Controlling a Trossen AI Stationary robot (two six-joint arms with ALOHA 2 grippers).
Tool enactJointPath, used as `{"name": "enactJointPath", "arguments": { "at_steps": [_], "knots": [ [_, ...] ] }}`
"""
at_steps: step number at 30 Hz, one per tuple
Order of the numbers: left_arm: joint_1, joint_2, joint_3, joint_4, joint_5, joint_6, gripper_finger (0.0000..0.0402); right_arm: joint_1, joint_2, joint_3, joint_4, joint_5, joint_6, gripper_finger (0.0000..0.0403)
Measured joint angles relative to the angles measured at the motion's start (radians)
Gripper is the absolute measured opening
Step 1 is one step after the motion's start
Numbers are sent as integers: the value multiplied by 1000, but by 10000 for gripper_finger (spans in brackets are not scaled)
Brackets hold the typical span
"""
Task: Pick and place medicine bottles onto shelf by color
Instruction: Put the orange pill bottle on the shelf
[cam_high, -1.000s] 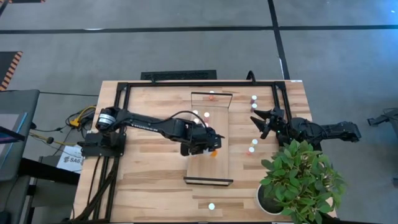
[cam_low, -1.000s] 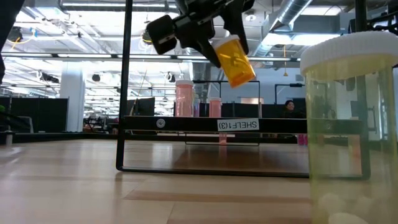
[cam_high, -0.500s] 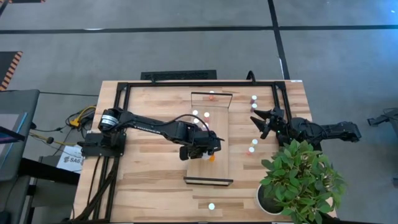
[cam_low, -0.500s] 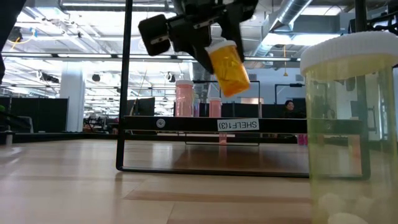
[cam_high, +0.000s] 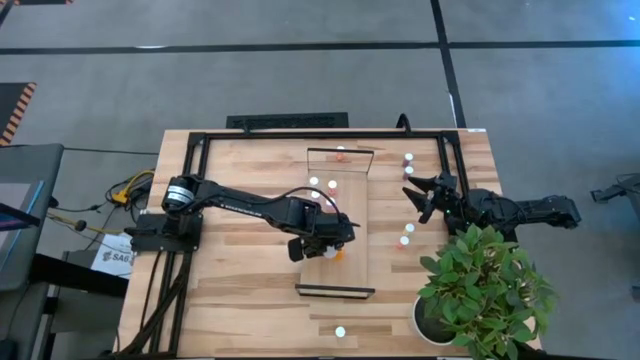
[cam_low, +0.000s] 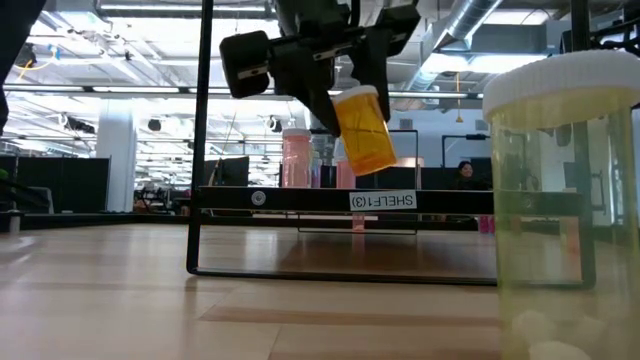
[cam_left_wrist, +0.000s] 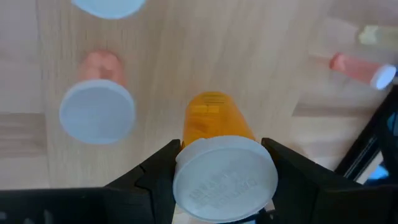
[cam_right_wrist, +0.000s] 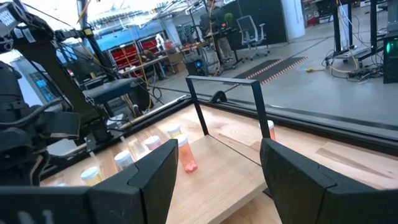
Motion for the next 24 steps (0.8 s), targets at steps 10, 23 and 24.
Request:
{"name": "enactJointPath", "arguments": {
  "at_steps": [10,23,24],
  "knots": [
    [1,0,0,-25,-7,-87,183,0,0,0,0,0,0,251],
    [7,27,0,-18,15,-151,183,0,0,0,0,0,0,251],
    [7,30,1,-3,19,-151,183,0,0,0,1,0,0,251]
  ]
}}
